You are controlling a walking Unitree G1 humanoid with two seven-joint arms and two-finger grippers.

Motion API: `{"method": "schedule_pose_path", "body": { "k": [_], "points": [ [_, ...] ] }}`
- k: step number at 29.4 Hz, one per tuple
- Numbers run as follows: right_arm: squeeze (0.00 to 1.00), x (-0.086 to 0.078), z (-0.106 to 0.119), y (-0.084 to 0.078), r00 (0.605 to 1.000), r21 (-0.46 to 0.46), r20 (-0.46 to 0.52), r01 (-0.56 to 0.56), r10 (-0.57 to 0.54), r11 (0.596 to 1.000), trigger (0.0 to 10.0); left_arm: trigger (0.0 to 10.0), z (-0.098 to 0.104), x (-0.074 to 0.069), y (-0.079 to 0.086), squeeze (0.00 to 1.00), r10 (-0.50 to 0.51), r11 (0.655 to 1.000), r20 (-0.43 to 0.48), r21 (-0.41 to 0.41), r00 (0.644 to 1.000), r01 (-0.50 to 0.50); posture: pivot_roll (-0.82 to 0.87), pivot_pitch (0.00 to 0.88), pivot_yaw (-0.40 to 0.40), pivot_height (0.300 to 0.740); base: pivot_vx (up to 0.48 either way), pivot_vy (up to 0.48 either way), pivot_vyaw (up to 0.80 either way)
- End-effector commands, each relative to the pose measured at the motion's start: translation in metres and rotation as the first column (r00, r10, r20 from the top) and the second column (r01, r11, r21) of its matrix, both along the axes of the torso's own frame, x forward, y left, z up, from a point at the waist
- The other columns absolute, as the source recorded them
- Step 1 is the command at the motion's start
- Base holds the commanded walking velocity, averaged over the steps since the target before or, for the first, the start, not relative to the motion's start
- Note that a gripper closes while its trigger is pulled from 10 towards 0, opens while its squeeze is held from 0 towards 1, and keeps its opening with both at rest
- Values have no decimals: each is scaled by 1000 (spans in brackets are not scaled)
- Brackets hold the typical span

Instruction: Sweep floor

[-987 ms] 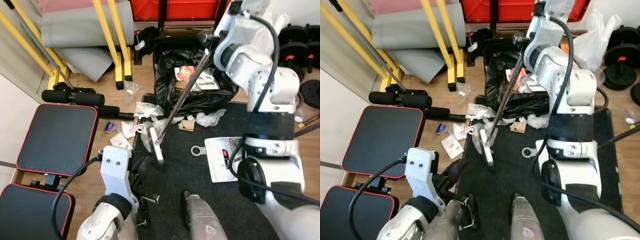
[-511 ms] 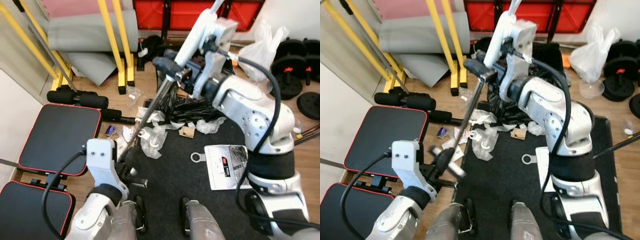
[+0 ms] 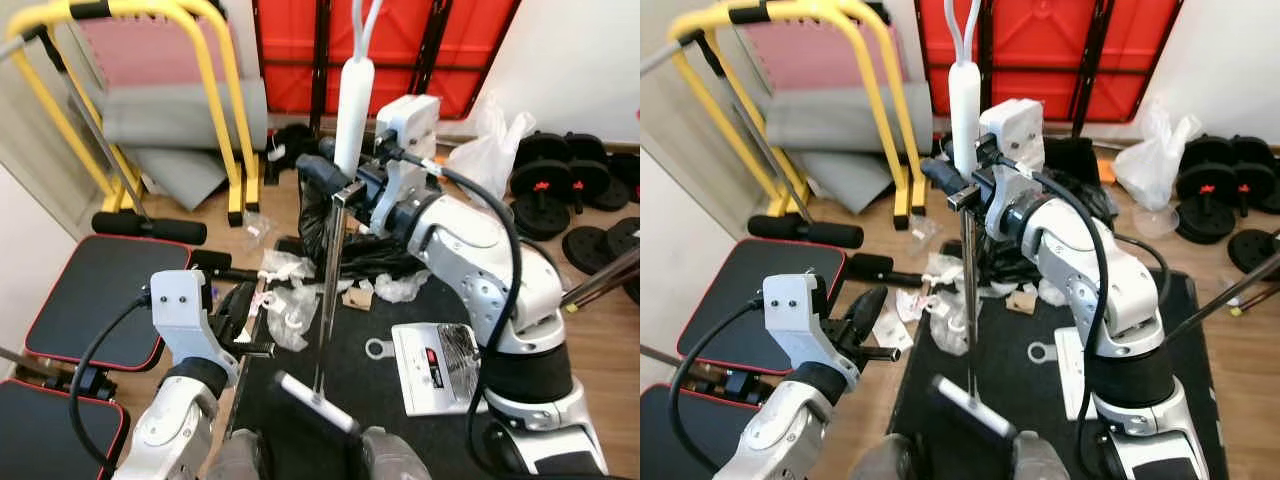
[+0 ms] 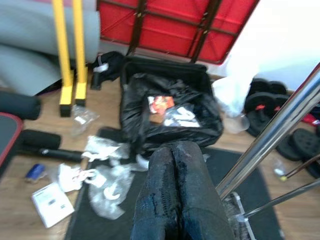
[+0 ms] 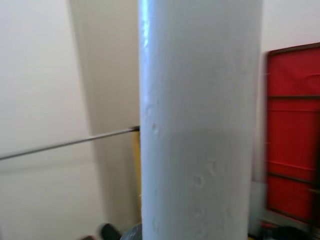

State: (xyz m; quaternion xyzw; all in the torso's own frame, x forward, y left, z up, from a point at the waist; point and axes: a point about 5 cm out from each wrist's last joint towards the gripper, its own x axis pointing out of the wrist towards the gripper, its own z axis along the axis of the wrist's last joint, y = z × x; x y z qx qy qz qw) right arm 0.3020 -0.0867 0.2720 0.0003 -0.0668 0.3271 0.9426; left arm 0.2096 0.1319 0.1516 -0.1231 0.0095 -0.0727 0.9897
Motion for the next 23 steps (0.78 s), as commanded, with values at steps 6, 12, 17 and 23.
{"method": "schedule_pose_path", "body": {
  "k": [6, 12, 17, 23],
  "points": [
    [0, 0, 8, 0, 993, 45, 64, 94, -97, 995, 10000, 10000, -4, 2, -1, 0, -37, 999, -6, -5, 999, 37, -153, 109, 16, 740, 0, -326, 0],
    [0, 1, 4, 0, 983, 35, 75, 168, -170, 985, 10000, 10000, -2, 5, 0, 0, -42, 999, 3, -7, 999, 42, -150, 110, 21, 740, 0, -321, 0],
    [0, 1, 2, 0, 981, 40, 74, 178, -181, 983, 10000, 10000, -2, 6, 0, 0, -41, 999, 5, -9, 999, 41, -148, 111, 20, 740, 0, -308, 0],
    [0, 1, -3, 0, 981, 50, 70, 178, -181, 983, 10000, 10000, 0, 8, -1, 0, -42, 999, 12, -16, 999, 42, -149, 106, 18, 740, 0, -289, 0]
  ]
}}
